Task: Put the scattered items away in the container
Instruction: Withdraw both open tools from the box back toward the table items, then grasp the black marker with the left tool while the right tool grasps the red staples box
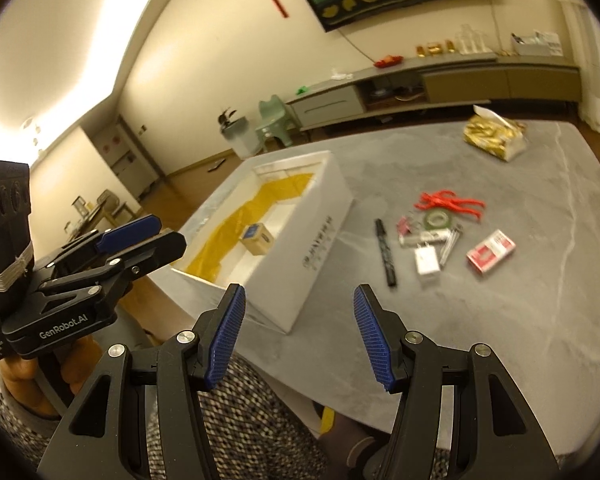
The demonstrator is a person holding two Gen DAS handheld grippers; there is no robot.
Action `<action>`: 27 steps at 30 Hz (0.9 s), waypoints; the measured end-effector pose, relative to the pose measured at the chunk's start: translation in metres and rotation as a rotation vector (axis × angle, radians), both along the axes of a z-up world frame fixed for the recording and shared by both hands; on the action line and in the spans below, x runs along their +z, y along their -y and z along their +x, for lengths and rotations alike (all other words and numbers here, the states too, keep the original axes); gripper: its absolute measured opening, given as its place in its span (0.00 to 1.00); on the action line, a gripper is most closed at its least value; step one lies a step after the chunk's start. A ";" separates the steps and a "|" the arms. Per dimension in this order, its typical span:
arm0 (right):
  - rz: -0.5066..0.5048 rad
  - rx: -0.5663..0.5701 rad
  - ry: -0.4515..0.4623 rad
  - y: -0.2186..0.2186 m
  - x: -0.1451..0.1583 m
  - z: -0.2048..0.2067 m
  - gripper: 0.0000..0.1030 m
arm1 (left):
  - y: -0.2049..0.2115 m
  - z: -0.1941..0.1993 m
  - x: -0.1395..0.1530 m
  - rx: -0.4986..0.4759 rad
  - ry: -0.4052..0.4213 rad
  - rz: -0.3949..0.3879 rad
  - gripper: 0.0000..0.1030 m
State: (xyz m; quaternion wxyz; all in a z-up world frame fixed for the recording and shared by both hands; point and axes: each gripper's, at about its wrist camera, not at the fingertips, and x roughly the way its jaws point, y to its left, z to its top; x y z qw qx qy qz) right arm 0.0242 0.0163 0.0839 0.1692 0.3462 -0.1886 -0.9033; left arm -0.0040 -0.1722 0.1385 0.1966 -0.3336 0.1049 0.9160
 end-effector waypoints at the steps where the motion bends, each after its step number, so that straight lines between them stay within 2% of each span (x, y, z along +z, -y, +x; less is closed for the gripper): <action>1: -0.001 -0.011 0.006 -0.004 -0.004 0.001 0.59 | -0.004 0.000 -0.004 -0.007 0.012 0.003 0.56; 7: 0.011 -0.084 0.047 -0.031 -0.030 0.001 0.58 | -0.030 -0.010 -0.031 -0.039 0.088 0.020 0.56; 16: 0.052 -0.178 0.113 -0.067 -0.064 -0.015 0.58 | -0.058 -0.058 -0.079 -0.029 0.244 0.067 0.56; 27: 0.049 -0.255 0.188 -0.099 -0.098 -0.064 0.58 | -0.081 -0.128 -0.147 0.028 0.353 0.036 0.56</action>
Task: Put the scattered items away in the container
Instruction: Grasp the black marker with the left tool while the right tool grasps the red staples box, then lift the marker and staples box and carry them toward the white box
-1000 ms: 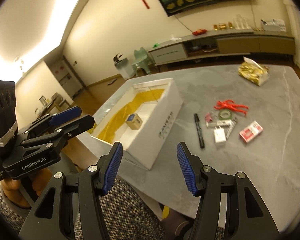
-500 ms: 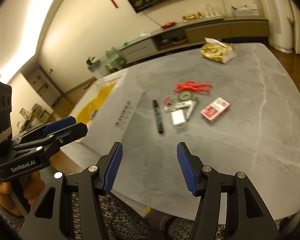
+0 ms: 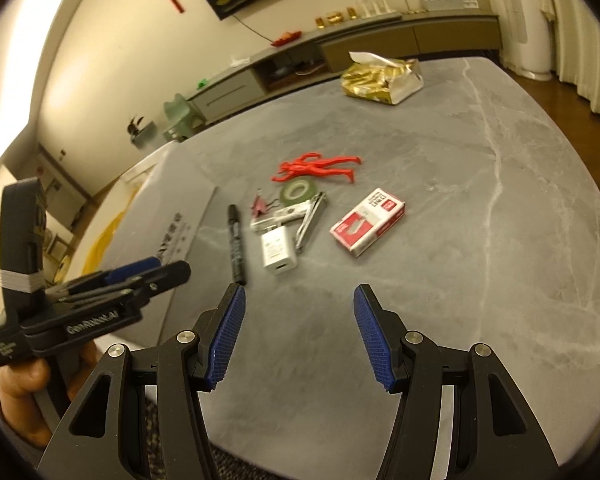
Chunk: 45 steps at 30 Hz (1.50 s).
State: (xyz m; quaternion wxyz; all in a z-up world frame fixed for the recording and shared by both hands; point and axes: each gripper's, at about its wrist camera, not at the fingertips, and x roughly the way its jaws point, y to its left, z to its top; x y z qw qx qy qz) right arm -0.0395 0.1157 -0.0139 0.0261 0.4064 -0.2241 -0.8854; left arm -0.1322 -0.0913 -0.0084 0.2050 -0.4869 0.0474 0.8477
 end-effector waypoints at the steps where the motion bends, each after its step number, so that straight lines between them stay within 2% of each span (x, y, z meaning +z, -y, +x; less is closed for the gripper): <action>1: 0.001 -0.009 0.009 -0.002 -0.003 -0.005 0.58 | -0.001 -0.006 -0.006 0.009 0.005 -0.008 0.56; 7: 0.008 -0.100 0.085 -0.018 -0.030 -0.039 0.58 | -0.002 -0.042 -0.039 0.066 0.038 -0.018 0.56; 16: 0.014 -0.196 0.158 -0.034 -0.061 -0.082 0.59 | 0.000 -0.080 -0.066 0.106 0.065 0.004 0.56; 23: 0.111 -0.194 0.162 -0.020 -0.061 -0.108 0.60 | -0.004 -0.087 -0.074 0.098 0.007 -0.032 0.55; 25: 0.162 -0.180 0.164 -0.011 -0.061 -0.115 0.60 | -0.004 -0.086 -0.075 0.092 -0.019 -0.047 0.45; 27: 0.233 -0.159 0.169 -0.002 -0.063 -0.122 0.61 | -0.002 -0.086 -0.075 0.088 -0.039 -0.066 0.26; 29: 0.309 -0.132 0.166 0.007 -0.065 -0.127 0.62 | 0.002 -0.085 -0.075 0.089 -0.039 -0.056 0.16; 32: 0.375 -0.112 0.146 0.014 -0.068 -0.127 0.58 | 0.010 -0.085 -0.075 0.087 -0.025 -0.008 0.14; 34: 0.397 -0.116 0.133 0.012 -0.068 -0.123 0.41 | 0.014 -0.083 -0.075 0.102 -0.019 0.007 0.14; 35: 0.396 -0.115 0.127 0.010 -0.068 -0.121 0.38 | 0.016 -0.082 -0.075 0.100 -0.017 0.014 0.14; 40: 0.326 -0.127 0.108 -0.003 -0.066 -0.111 0.38 | 0.020 -0.079 -0.071 0.096 -0.003 0.068 0.14; 45: 0.267 -0.147 0.093 -0.014 -0.062 -0.097 0.38 | 0.021 -0.073 -0.065 0.093 -0.009 0.085 0.14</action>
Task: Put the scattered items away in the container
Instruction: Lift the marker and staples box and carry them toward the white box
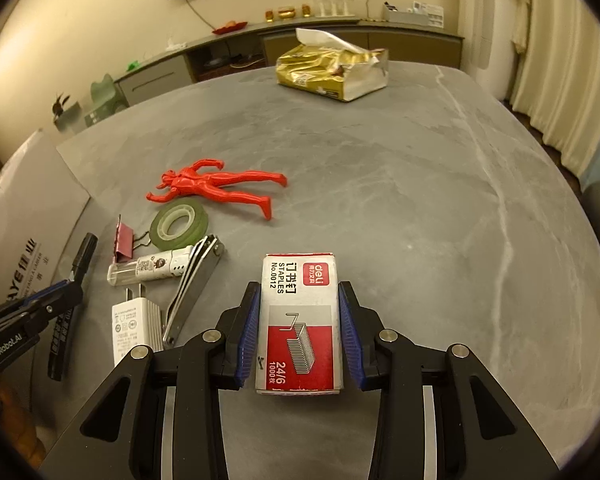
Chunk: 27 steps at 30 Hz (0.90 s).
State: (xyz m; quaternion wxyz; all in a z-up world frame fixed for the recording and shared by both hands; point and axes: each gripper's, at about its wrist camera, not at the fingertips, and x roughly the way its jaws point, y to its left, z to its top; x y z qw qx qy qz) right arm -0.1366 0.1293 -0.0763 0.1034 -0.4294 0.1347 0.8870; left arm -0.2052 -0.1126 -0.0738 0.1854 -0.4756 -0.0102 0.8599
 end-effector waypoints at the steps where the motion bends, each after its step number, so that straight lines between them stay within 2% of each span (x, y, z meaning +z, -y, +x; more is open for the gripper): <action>1: -0.013 -0.002 -0.004 -0.001 0.001 0.003 0.38 | 0.000 0.001 0.001 -0.001 -0.001 0.001 0.14; 9: -0.072 -0.003 -0.028 -0.005 0.009 0.022 0.38 | -0.003 0.021 0.013 -0.021 -0.038 -0.005 0.14; 27: -0.115 0.010 -0.070 0.004 0.037 0.070 0.38 | 0.000 0.080 0.037 -0.050 -0.054 0.015 0.14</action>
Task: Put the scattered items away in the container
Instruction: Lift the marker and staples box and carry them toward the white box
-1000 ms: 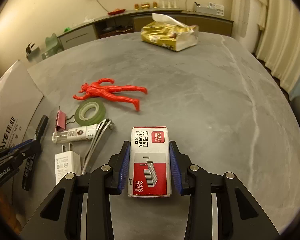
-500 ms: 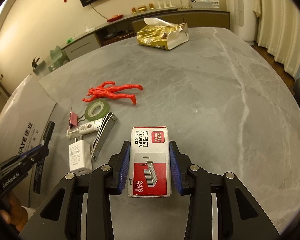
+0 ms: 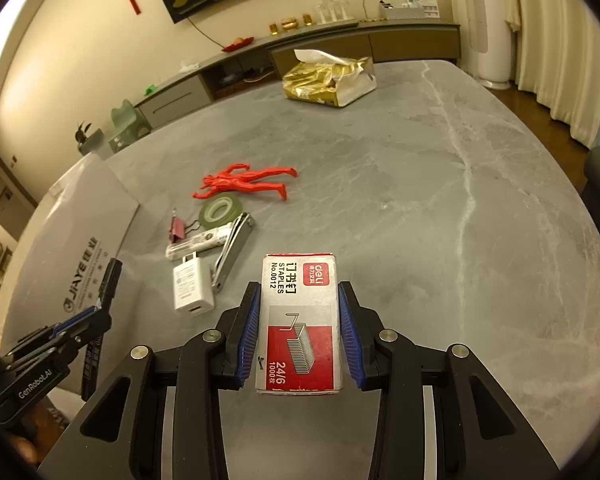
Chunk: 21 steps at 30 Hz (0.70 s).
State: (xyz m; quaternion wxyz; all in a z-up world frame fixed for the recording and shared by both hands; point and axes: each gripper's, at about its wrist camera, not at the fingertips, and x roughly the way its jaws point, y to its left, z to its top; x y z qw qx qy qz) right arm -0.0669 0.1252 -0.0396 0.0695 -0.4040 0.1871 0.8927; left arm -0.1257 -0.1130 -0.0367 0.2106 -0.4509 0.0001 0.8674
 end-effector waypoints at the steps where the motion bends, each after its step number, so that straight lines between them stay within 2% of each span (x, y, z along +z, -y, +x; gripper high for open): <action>1: -0.001 0.001 -0.002 0.001 0.001 0.002 0.38 | 0.000 0.003 0.002 -0.001 -0.003 0.002 0.14; 21: 0.005 0.037 -0.067 0.022 0.039 0.056 0.38 | 0.007 0.057 0.049 -0.033 -0.086 0.022 0.14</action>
